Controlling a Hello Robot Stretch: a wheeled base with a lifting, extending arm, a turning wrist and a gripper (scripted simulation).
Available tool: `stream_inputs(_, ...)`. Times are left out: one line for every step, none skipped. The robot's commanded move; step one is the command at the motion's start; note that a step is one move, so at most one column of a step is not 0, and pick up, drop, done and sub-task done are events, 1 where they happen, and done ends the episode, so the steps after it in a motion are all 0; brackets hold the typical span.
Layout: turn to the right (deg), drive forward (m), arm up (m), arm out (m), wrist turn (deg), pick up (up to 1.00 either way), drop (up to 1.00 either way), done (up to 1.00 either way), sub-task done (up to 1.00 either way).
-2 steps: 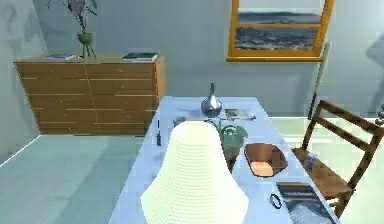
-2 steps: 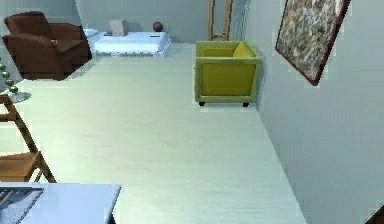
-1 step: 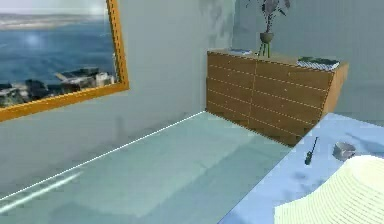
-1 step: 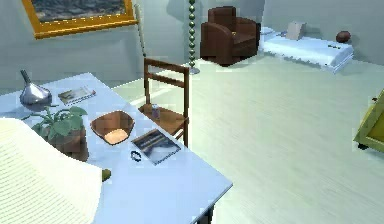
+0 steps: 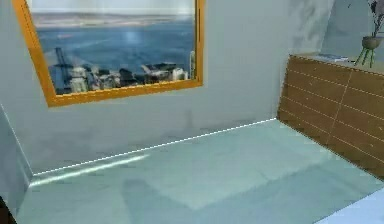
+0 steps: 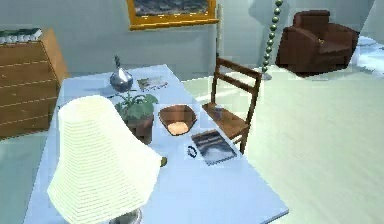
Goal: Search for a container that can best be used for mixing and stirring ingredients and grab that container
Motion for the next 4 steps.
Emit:
stream_inputs(45.0, 0.0, 0.0, 0.0, 0.0, 0.0, 0.0, 0.0, 0.0)
stream_inputs(45.0, 0.0, 0.0, 0.0, 0.0, 0.0, 0.0, 0.0, 0.0)
stream_inputs(45.0, 0.0, 0.0, 0.0, 0.0, 0.0, 0.0, 0.0, 0.0)
stream_inputs(18.0, 0.0, 0.0, 0.0, 0.0, 0.0, 0.0, 0.0, 0.0)
